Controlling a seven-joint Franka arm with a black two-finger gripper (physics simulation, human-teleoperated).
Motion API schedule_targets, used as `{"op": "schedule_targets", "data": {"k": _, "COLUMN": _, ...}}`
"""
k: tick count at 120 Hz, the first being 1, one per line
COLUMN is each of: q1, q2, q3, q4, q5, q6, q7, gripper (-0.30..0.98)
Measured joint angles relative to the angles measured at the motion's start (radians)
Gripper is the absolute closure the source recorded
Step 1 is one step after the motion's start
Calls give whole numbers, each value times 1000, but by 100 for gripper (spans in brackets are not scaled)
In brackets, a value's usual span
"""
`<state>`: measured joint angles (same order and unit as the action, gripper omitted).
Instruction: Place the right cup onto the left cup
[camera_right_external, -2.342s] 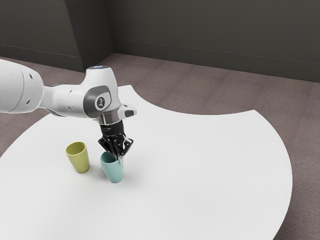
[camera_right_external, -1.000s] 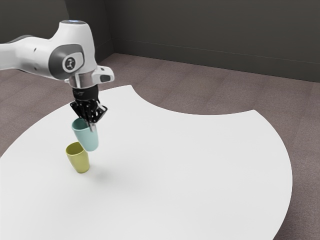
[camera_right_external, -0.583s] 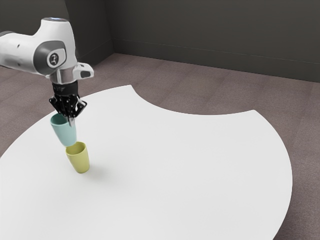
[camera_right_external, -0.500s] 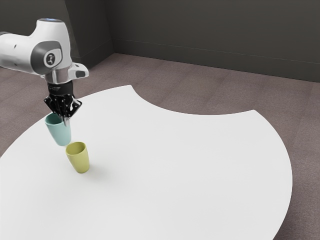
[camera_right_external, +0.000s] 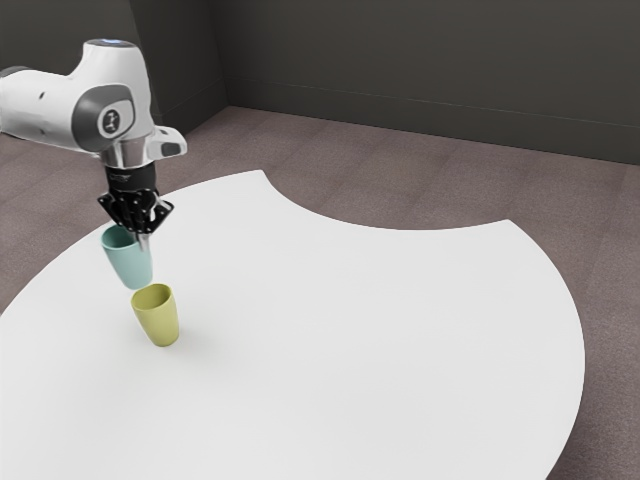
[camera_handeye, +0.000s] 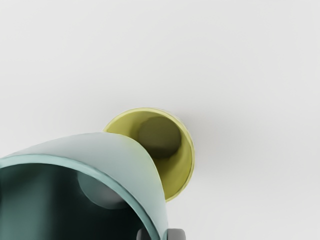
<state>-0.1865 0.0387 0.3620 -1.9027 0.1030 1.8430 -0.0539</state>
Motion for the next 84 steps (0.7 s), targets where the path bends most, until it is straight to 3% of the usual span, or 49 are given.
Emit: {"op": "schedule_targets", "data": {"k": 84, "q1": 22, "q2": 46, "q3": -12, "q4": -30, "q5": -59, "q6": 58, "q7": 4, "gripper": 79}}
